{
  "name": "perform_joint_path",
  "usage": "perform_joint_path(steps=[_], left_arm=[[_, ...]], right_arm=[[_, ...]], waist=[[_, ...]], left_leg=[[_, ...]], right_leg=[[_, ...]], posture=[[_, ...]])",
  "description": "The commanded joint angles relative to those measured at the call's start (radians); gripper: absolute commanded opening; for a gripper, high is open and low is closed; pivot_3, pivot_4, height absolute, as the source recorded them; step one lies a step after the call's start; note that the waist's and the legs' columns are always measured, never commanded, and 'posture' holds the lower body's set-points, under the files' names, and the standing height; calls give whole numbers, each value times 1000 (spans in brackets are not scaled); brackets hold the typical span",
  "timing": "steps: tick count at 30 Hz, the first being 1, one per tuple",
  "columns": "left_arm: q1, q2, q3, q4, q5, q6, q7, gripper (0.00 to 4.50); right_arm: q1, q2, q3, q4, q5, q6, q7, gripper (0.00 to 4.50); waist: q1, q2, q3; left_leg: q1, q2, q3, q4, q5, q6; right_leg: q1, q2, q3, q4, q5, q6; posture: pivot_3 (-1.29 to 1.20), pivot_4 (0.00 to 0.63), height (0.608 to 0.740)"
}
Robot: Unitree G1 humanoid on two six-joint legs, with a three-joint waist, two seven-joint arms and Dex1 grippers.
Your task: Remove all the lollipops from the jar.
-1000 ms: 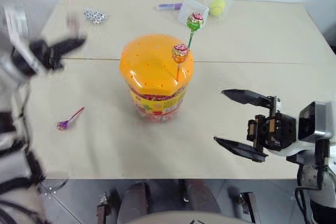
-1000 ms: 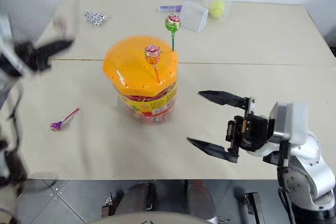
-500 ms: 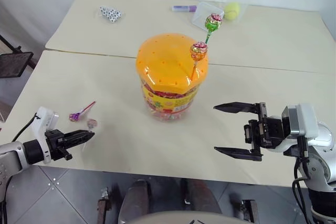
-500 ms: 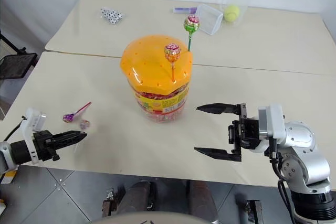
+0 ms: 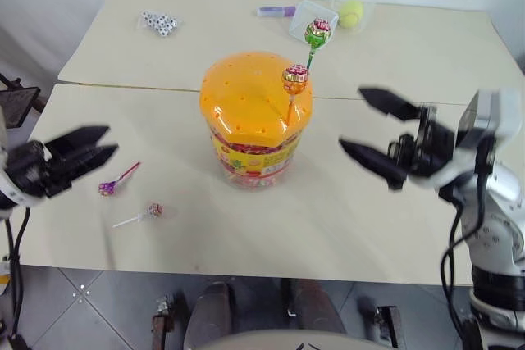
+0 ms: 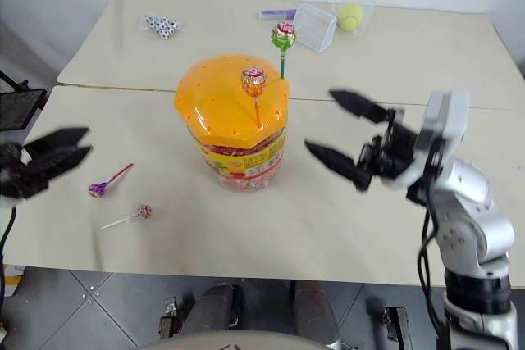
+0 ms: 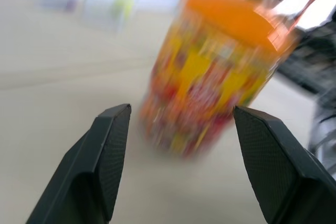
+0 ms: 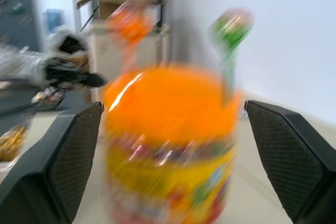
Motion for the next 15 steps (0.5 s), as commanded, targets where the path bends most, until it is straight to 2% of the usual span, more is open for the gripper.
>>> perform_joint_path(steps=[1, 4, 10, 13, 15], left_arm=[[-56, -60, -6, -56, -71, -45, 31, 3286], [-73, -74, -44, -69, -73, -53, 24, 3286], [-80, -73, -74, -44, -61, -80, 16, 3286], [-72, -68, -79, -41, -57, -91, 8, 3328], [-66, -68, -74, -34, -55, -100, 5, 3328]], right_arm=[[-138, 52, 57, 57, -46, 56, -109, 4500], [-225, 93, 119, 104, -89, 107, -147, 4500], [-282, 133, 173, 141, -124, 144, -112, 4500], [-283, 136, 164, 146, -117, 159, -98, 3916], [-279, 133, 157, 145, -110, 165, -80, 3258]], waist=[[-3, 0, 0], [-8, 0, 0], [-9, 0, 0], [-8, 0, 0], [-9, 0, 0]], left_leg=[[0, 0, 0, 0, 0, 0], [-2, 1, 1, 1, 2, -4], [-5, 0, 1, 2, 1, -2], [-5, 1, 1, 3, 1, -2], [-5, 1, 1, 3, 1, -2]], right_leg=[[0, 0, -1, 0, 0, 0], [-2, 1, -3, 1, 0, 0], [-3, 0, -7, 2, 0, 1], [-2, -1, -11, 1, 0, 1], [-2, -1, -12, 1, 0, 1]], posture=[[0, 150, 740], [0, 150, 740], [0, 150, 740], [0, 150, 740], [0, 150, 740]])
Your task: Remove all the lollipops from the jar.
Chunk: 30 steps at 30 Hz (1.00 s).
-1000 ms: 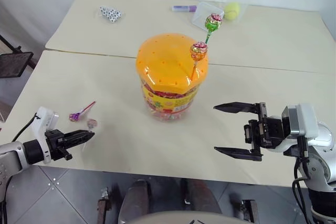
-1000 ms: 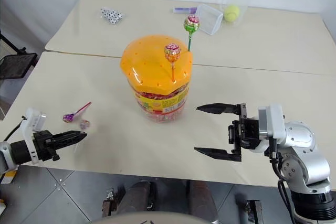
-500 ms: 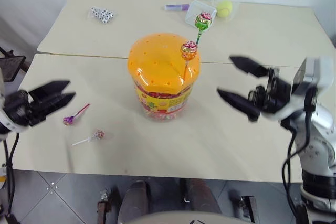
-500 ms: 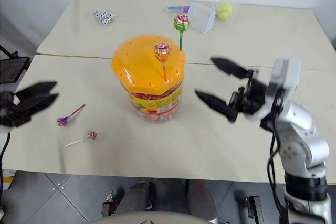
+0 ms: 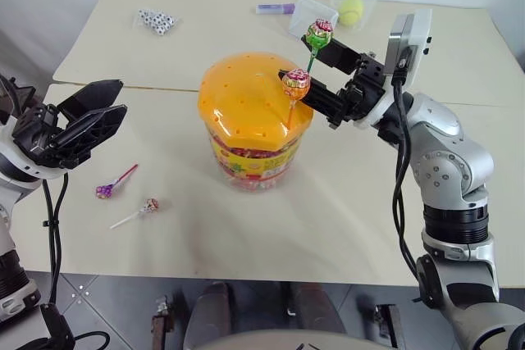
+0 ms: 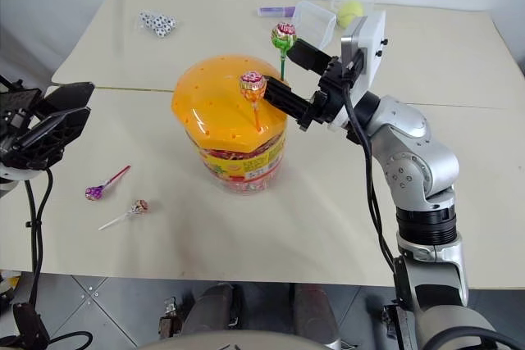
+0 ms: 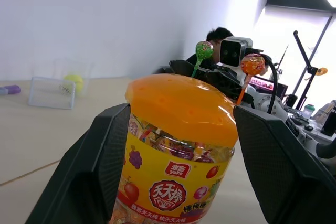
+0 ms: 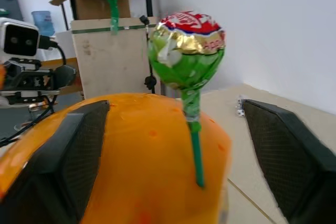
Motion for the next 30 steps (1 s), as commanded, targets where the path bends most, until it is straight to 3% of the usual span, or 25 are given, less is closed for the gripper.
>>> perform_joint_path(steps=[1, 10, 15, 18, 21, 23, 25, 30], left_arm=[[3, 17, 20, 2, -6, -31, -15, 3328], [-17, 34, 1, 55, 8, -57, -54, 3328], [-55, 40, -48, 91, 28, -73, -104, 3328], [-76, 32, -89, 101, 54, -103, -144, 3328], [-82, 37, -126, 98, 79, -129, -192, 3328], [-66, 51, -157, 91, 117, -171, -257, 3328], [-53, 63, -182, 87, 154, -206, -294, 3328], [-35, 78, -251, 102, 290, -367, -385, 3328]], right_arm=[[2, -6, -20, -8, 10, 15, 28, 2918], [6, 2, -62, 13, 20, 13, 66, 24], [-26, 34, -157, 47, 88, -20, 86, 24], [-35, -24, -255, 79, 129, -15, 106, 24], [5, -203, -297, 127, 69, 22, 172, 24], [140, -426, -248, 164, -76, 14, 303, 24], [277, -572, -218, 204, -185, -37, 395, 24], [547, -687, -187, 318, -385, -265, 510, 24]], waist=[[-1, 0, 0], [-3, 0, 0], [-4, 0, 0], [-1, 1, 0], [14, 2, 1], [24, 2, 1], [33, 2, 1], [25, 4, 2]], left_leg=[[0, 0, 0, 0, 0, 0], [0, 0, -1, 1, 1, 0], [0, 0, -1, 1, 1, 0], [0, 0, -1, 1, 1, 0], [-1, -1, -1, 1, 1, 0], [-2, -1, -2, 1, 0, 2], [-6, -1, -3, 1, -2, 4], [-8, -1, 5, 2, -3, 6]], right_leg=[[0, 0, 0, 0, 0, 0], [0, 0, 0, 0, 0, 0], [0, 0, -1, 0, 0, 0], [0, -1, -1, -1, 0, 0], [0, -1, -2, -1, 0, 0], [0, -2, -1, -2, 0, 0], [0, -1, -2, -5, 0, 0], [-3, 0, -4, -8, 1, 3]], posture=[[0, 150, 740], [0, 150, 740], [0, 150, 740], [0, 150, 740], [0, 150, 740], [0, 150, 740], [0, 150, 740], [0, 150, 740]])
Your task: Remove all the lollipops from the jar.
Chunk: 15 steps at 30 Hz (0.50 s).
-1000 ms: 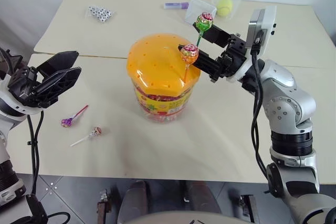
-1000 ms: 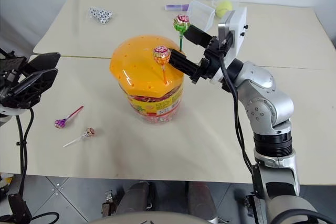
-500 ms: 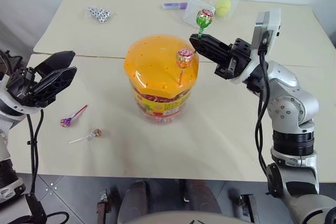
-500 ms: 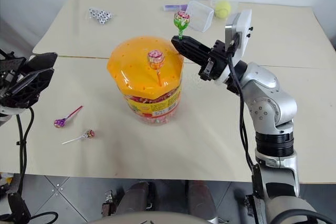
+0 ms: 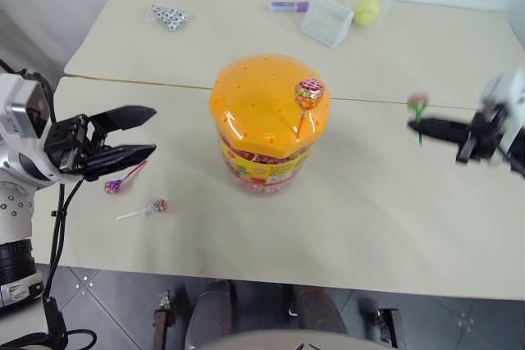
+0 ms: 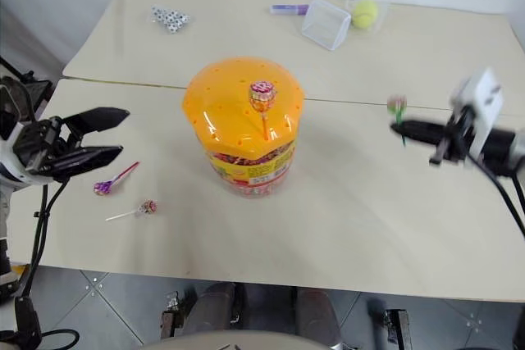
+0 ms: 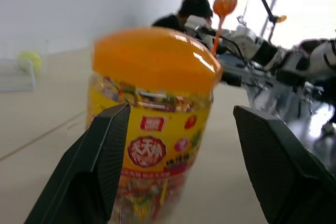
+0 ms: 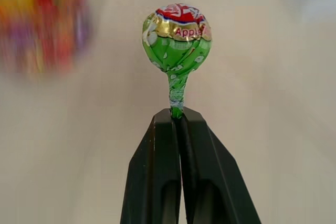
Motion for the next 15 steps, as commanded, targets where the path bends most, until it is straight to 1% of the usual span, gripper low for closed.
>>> perform_joint_path(steps=[1, 3, 6, 9, 12, 15], left_arm=[[2, 13, -25, 7, 86, -130, -60, 3328], [-8, 3, -30, 20, 95, -156, -64, 3328], [-15, -4, -36, 34, 95, -168, -66, 3328], [-7, -4, -37, 32, 91, -161, -62, 3328], [-3, -7, -24, 32, 78, -153, -50, 3328], [-7, -18, 8, 32, 37, -117, -13, 3328]], right_arm=[[96, -42, 9, 62, -122, -160, 62, 24], [113, -25, 30, 116, -182, -237, 43, 24], [112, -3, 61, 183, -253, -323, 11, 24], [107, 25, 36, 196, -208, -293, 38, 749], [93, 51, -5, 186, -149, -326, 85, 1707], [88, 105, -81, 103, -16, -362, 154, 2750]], waist=[[-5, 1, 0], [-16, 1, 0], [-22, 1, 0], [-20, 1, 0], [-18, 1, 0], [-16, 1, 0]], left_leg=[[1, 0, 2, 0, 0, 0], [1, 0, 4, 3, 1, 0], [6, 0, 10, 4, 2, 3], [15, 0, 12, 3, 1, 5], [16, 1, 12, 2, 1, 4], [15, 2, 11, 2, 1, 1]], right_leg=[[0, 0, 0, 0, 0, 1], [0, 0, 0, 0, 0, 1], [2, 0, 2, -1, 1, 1], [8, -1, 4, 1, 1, 1], [7, -1, 5, 3, 1, 1], [6, -1, 4, 4, 1, 1]], posture=[[0, 150, 740], [0, 150, 740], [0, 150, 740], [0, 150, 740], [0, 150, 740], [0, 150, 740]])
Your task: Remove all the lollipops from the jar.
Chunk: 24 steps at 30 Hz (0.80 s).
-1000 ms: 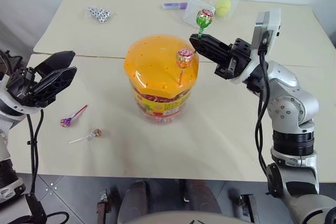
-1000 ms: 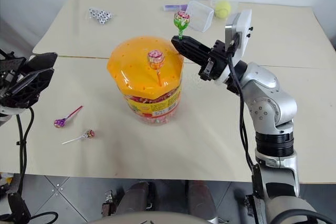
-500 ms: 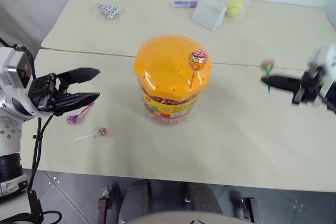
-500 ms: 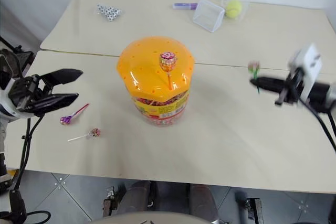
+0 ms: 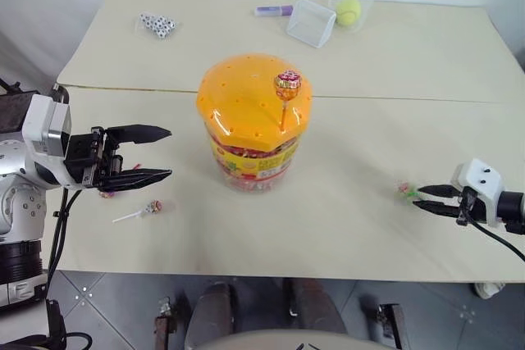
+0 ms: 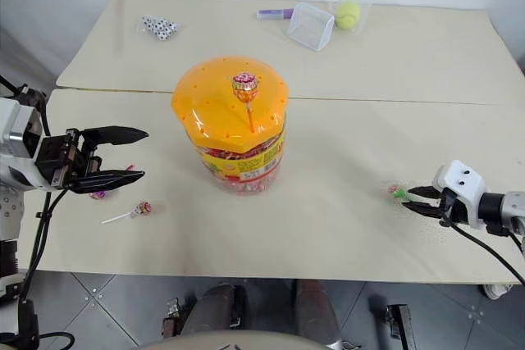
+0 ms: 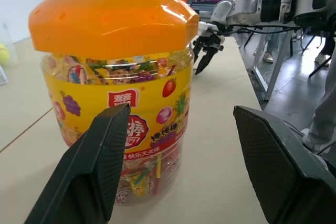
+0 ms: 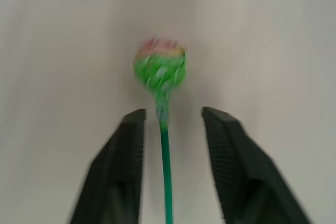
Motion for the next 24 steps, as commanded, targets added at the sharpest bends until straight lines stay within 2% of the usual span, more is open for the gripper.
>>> perform_joint_path(steps=[1, 3, 5, 9, 17, 21, 24], left_arm=[[-9, -17, 74, -8, -88, 58, 64, 3328], [-2, -30, 125, -13, -153, 122, 121, 3328], [18, -42, 165, -14, -198, 162, 160, 3328], [76, -66, 200, -34, -218, 180, 195, 3328], [89, -84, 180, -66, -225, 190, 202, 3328], [91, -89, 174, -81, -220, 191, 206, 3328], [99, -86, 177, -95, -223, 196, 213, 3328]], right_arm=[[-28, 64, -118, -181, 224, -1, 64, 3085], [-61, 116, -138, -378, 376, 98, 7, 3085], [-97, 159, -115, -523, 455, 164, -67, 3085], [-191, 247, -20, -712, 519, 244, -196, 3085], [-389, 364, 170, -703, 418, 274, -242, 3085], [-442, 404, 217, -688, 404, 304, -249, 3085], [-445, 414, 240, -677, 378, 300, -229, 2452]], waist=[[1, 0, 0], [-4, 0, 0], [-7, 1, 0], [-1, 1, 0], [4, 0, 0], [0, 0, 0], [0, 0, 0]], left_leg=[[0, 0, 0, 0, 0, 0], [0, 1, -1, 0, -1, -1], [0, 2, -1, 0, 0, -2], [0, 2, -5, 0, -1, -3], [-6, -2, -13, 0, -1, -3], [-6, -1, -13, -1, 0, -4], [-6, -1, -13, -1, 0, -4]], right_leg=[[0, 0, 0, 0, 0, 0], [-1, 0, -1, 1, 0, 0], [-1, 0, -1, 2, 0, 0], [0, -1, -1, 2, 0, 0], [0, -5, -3, -3, 0, 0], [-1, -4, -3, -2, 0, 0], [-1, -3, -4, -2, 0, 0]], posture=[[0, 150, 740], [0, 150, 740], [0, 150, 740], [0, 150, 740], [0, 150, 740], [0, 150, 740], [0, 150, 740]])
